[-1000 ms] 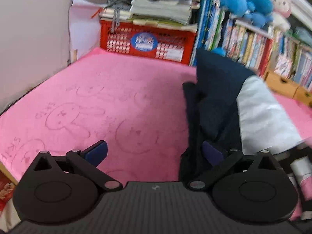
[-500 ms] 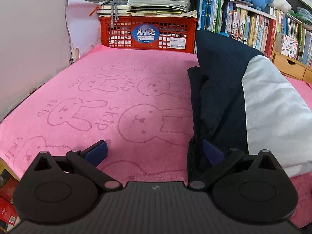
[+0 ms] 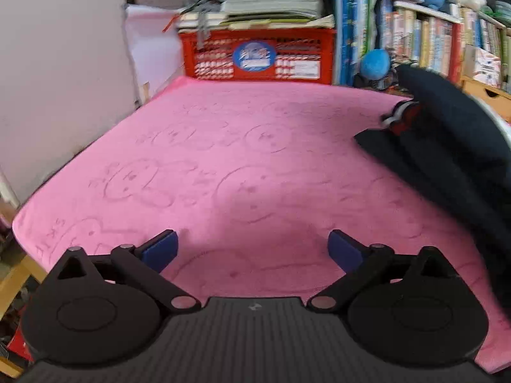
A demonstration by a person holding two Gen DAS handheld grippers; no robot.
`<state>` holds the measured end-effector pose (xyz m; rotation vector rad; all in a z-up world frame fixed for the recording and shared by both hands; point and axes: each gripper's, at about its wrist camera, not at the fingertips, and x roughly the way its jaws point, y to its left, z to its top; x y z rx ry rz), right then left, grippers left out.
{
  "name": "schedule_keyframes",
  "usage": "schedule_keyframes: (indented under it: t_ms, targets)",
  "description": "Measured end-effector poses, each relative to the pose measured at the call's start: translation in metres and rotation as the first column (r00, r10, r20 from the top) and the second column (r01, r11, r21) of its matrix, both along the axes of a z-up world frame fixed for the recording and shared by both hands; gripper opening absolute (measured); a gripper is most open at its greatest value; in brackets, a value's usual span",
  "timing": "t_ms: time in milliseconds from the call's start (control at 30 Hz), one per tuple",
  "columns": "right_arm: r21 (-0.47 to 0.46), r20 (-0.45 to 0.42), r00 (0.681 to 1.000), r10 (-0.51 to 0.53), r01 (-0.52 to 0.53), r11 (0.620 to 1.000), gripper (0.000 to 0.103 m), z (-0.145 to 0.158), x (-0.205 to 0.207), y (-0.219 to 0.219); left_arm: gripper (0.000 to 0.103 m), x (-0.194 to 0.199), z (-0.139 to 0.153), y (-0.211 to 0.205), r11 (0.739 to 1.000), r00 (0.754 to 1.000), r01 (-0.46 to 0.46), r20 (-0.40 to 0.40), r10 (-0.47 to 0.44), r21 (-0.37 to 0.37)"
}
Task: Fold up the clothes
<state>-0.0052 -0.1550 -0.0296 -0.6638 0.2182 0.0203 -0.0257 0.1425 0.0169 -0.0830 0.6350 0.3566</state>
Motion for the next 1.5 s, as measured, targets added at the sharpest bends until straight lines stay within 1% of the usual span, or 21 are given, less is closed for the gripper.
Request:
schedule_keyframes:
  t_ms: [100,133,167,200,233,267,333,367,467,533,700,800,900,1000,1100,1200,1333,1400,1433,1467,1500]
  targets:
    - [-0.055,0.003,0.996,0.094,-0.093,0.994,0.064,-0.010,-0.007,0.013,0.101,-0.005,0.017,-0.013,0.996,0.995,0.082,0.055,-0.083,0.015]
    - [-0.077,0.003,0.988,0.153,-0.153,0.985,0.065,-0.013,-0.012,0.019,0.102,-0.007,0.022,-0.017,0.995,0.992,0.101,0.067,-0.102,0.019]
    - [-0.089,0.002,0.973,0.230,-0.229,0.969,0.066,-0.015,-0.020,0.022,0.102,-0.009,0.026,-0.020,0.993,0.989,0.120,0.079,-0.121,0.023]
    - [-0.086,0.000,0.952,0.306,-0.304,0.949,0.068,-0.016,-0.028,0.023,0.102,-0.008,0.027,-0.022,0.990,0.987,0.139,0.084,-0.139,0.004]
    - [-0.074,-0.009,0.922,0.388,-0.387,0.919,0.070,-0.016,-0.038,0.023,0.103,-0.008,0.027,-0.022,0.987,0.984,0.159,0.087,-0.157,-0.023]
    - [-0.066,-0.018,0.895,0.447,-0.447,0.892,0.072,-0.015,-0.046,0.024,0.103,-0.007,0.027,-0.023,0.983,0.981,0.179,0.090,-0.174,-0.050]
    - [-0.071,-0.030,0.855,0.518,-0.518,0.852,0.074,-0.017,-0.060,0.026,0.103,-0.006,0.027,-0.024,0.970,0.973,0.219,0.098,-0.209,-0.103]
    - [-0.080,-0.033,0.848,0.529,-0.530,0.844,0.074,-0.018,-0.062,0.028,0.103,-0.006,0.027,-0.025,0.963,0.969,0.238,0.103,-0.226,-0.130]
    - [-0.097,-0.041,0.840,0.542,-0.543,0.834,0.073,-0.020,-0.063,0.030,0.103,0.003,0.023,-0.030,0.963,0.970,0.242,0.065,-0.236,-0.119]
    - [-0.108,-0.046,0.834,0.550,-0.551,0.827,0.073,-0.022,-0.064,0.032,0.103,0.005,0.022,-0.032,0.958,0.967,0.255,0.056,-0.250,-0.128]
    - [-0.136,-0.058,0.819,0.570,-0.572,0.809,0.074,-0.026,-0.066,0.036,0.103,0.006,0.018,-0.048,0.924,0.936,0.351,0.073,-0.343,-0.151]
    - [-0.152,-0.067,0.811,0.582,-0.585,0.797,0.078,-0.028,-0.067,0.038,0.103,0.014,0.008,-0.067,0.906,0.915,0.402,0.035,-0.401,-0.133]
    - [-0.162,-0.052,0.812,0.581,-0.581,0.797,0.081,-0.030,-0.067,0.041,0.103,0.026,-0.009,-0.079,0.921,0.920,0.381,-0.061,-0.386,-0.082]
    - [-0.173,-0.044,0.809,0.586,-0.584,0.794,0.081,-0.030,-0.068,0.040,0.103,0.025,-0.014,-0.076,0.920,0.921,0.381,-0.053,-0.386,-0.090]
    - [-0.143,-0.052,0.796,0.603,-0.604,0.784,0.081,-0.027,-0.071,0.033,0.103,0.024,-0.016,-0.074,0.915,0.915,0.394,-0.051,-0.399,-0.086]
    - [-0.134,-0.039,0.791,0.610,-0.609,0.782,0.083,-0.025,-0.074,0.029,0.103,0.022,-0.017,-0.072,0.910,0.910,0.406,-0.050,-0.411,-0.079]
    - [-0.122,0.000,0.804,0.594,-0.590,0.798,0.087,-0.026,-0.071,0.031,0.103,0.017,-0.018,-0.073,0.902,0.901,0.427,-0.052,-0.430,-0.061]
    - [-0.138,0.028,0.820,0.571,-0.563,0.815,0.093,-0.030,-0.068,0.035,0.103,0.014,-0.019,-0.073,0.901,0.900,0.431,-0.051,-0.434,-0.055]
    - [-0.165,0.044,0.828,0.559,-0.546,0.821,0.094,-0.036,-0.067,0.038,0.103,0.013,-0.019,-0.073,0.900,0.900,0.432,-0.049,-0.434,-0.054]
    - [-0.179,0.052,0.826,0.562,-0.546,0.819,0.094,-0.042,-0.066,0.041,0.103,0.014,-0.019,-0.073,0.900,0.899,0.432,-0.049,-0.435,-0.052]
    - [-0.168,0.055,0.820,0.569,-0.554,0.815,0.094,-0.044,-0.065,0.043,0.103,0.014,-0.019,-0.072,0.900,0.899,0.433,-0.049,-0.436,-0.051]
